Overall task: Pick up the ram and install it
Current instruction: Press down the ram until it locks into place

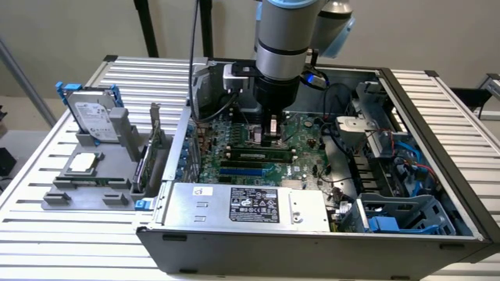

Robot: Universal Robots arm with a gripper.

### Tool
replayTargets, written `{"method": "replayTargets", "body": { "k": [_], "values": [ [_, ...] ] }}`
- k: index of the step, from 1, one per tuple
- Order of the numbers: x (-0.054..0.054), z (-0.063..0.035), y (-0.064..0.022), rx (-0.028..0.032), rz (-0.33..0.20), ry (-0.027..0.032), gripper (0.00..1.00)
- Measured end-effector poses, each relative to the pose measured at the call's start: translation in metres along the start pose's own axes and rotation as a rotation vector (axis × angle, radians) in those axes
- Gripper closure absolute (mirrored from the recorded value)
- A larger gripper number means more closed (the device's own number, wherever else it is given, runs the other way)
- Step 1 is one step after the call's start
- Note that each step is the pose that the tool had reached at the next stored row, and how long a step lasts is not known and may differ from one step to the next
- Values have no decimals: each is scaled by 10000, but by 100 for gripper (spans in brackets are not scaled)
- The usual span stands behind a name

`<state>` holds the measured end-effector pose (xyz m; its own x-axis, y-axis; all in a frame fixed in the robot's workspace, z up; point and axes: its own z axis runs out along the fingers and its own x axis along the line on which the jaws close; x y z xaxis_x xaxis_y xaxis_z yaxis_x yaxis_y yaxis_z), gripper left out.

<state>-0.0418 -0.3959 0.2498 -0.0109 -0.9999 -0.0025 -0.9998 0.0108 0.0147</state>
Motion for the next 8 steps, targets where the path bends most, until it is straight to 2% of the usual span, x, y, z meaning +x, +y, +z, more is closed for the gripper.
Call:
{"method": "replayTargets", "body": {
  "k": [3,8],
  "values": [
    [0,4,6,3,2,1,89],
    [1,70,30,7,0,0,89]
  ]
}}
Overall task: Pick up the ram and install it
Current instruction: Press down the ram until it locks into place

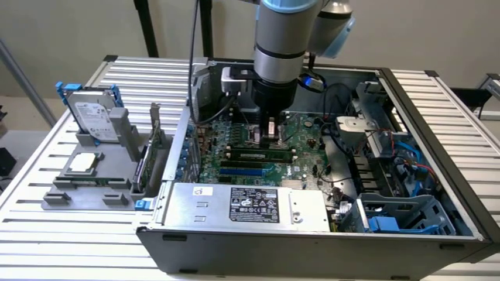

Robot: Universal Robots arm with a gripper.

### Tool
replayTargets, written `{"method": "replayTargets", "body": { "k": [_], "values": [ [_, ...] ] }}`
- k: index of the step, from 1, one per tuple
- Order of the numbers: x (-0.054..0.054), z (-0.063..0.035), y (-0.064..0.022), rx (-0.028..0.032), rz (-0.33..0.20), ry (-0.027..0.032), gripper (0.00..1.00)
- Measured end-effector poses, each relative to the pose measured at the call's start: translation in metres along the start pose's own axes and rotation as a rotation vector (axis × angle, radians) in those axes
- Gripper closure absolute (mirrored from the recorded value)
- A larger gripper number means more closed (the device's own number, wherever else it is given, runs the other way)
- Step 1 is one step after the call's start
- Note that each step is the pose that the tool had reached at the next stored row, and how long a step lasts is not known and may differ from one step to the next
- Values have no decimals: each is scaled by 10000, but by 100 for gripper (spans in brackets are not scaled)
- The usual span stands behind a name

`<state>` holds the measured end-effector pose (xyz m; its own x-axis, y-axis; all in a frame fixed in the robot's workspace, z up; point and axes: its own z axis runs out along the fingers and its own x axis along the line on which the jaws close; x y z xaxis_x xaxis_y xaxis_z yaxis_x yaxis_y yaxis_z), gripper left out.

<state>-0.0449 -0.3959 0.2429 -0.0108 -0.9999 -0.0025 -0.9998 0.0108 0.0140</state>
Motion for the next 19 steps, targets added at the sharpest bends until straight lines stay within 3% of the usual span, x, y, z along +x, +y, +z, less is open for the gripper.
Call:
{"method": "replayTargets", "body": {
  "k": [7,14,16,19],
  "values": [
    [0,118,9,0,0,0,89],
    [2,173,21,0,-1,10,89],
    [-2,140,23,5,3,-25,89],
    [0,0,25,2,2,-6,89]
  ]
}}
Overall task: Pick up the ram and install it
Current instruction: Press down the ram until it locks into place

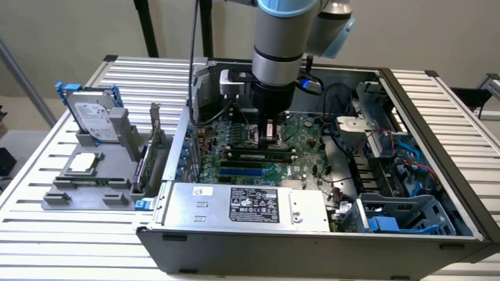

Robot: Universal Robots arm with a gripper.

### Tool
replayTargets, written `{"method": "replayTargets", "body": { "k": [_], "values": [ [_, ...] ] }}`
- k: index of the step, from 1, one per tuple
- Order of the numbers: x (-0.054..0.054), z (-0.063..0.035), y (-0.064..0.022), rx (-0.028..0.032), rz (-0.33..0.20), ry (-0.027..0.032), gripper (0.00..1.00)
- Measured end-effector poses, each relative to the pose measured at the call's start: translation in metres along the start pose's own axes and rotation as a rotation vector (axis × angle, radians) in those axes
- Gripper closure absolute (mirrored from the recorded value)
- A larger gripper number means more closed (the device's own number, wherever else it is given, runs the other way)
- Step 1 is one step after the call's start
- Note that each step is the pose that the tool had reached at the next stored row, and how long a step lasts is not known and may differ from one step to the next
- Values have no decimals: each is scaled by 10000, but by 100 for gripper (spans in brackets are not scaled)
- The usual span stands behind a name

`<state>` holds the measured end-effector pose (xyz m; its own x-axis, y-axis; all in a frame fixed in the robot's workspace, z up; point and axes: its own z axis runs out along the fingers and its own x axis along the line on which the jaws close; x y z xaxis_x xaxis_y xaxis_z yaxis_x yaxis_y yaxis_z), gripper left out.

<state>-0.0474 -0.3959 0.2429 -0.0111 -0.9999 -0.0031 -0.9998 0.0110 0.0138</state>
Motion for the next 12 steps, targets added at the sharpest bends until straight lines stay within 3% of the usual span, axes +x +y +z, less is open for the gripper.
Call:
{"method": "replayTargets", "body": {
  "k": [2,12],
  "values": [
    [0,-50,0,1,-1,-13,89],
    [0,-55,0,1,-2,-33,89]
  ]
}}
